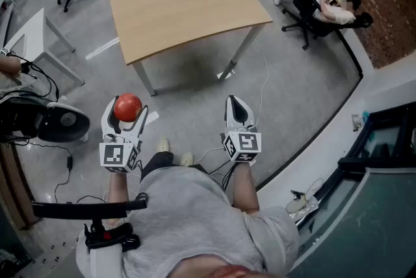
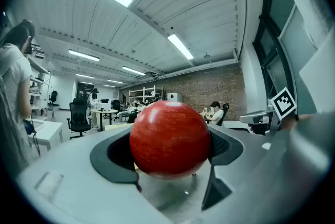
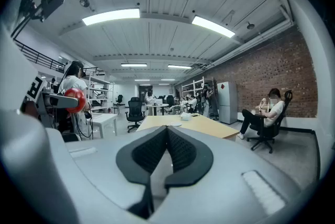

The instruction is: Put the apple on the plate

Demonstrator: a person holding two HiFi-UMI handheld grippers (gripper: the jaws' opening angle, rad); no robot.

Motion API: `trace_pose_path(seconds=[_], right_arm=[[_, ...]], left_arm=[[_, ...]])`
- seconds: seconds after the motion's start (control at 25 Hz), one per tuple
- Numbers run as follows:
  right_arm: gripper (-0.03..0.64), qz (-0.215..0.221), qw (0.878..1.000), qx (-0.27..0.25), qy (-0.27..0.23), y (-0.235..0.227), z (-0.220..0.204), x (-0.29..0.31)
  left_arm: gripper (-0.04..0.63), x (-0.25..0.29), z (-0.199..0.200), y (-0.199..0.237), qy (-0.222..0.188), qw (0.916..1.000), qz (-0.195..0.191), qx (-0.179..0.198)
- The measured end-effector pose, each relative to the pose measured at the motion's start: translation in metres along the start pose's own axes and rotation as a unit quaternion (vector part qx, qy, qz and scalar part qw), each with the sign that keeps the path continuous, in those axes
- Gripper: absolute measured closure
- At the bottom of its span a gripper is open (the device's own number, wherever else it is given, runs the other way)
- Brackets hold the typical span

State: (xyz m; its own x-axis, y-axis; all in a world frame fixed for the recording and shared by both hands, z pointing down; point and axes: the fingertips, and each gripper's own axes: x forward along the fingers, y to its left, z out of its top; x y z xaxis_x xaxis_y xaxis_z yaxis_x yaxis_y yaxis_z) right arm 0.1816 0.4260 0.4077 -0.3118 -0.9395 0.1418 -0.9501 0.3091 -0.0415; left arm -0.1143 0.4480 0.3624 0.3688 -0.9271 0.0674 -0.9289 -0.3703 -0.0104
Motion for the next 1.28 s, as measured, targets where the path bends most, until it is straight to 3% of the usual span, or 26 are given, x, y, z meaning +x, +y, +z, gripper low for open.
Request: trace_pose_path(seconds=[0.2, 0.48, 0.72, 0.88, 1.28], right_arm=[[0.611, 0.004, 1.000, -0.006, 0.003, 0.004, 0.003, 0.004], [0.611, 0.007, 1.000, 0.007, 0.001, 0.032, 0.026, 0.053], [0.611, 0.009, 1.000, -0.001, -0.002, 0.037, 0.019, 0.056], [0.611, -0.003, 1.000, 0.003, -0.010, 0.059, 0.023, 0.078], [0.611, -0.049, 0.999, 0.018, -0.010, 0.073, 0.018, 0.106]], left_arm=[[0.199, 0.001, 0.004, 0.005, 0.000, 1.0000, 0.003, -0.001], [0.199, 0.025, 0.016, 0.061, 0.003, 1.0000, 0.002, 0.000], [0.199, 0.025, 0.008, 0.061, -0.002, 0.9999, 0.001, 0.013], [0.199, 0.035, 0.005, 0.098, -0.014, 0.9998, -0.014, 0.010], [0.199, 0.065, 0.009, 0.142, -0.028, 0.9986, -0.045, 0.007]])
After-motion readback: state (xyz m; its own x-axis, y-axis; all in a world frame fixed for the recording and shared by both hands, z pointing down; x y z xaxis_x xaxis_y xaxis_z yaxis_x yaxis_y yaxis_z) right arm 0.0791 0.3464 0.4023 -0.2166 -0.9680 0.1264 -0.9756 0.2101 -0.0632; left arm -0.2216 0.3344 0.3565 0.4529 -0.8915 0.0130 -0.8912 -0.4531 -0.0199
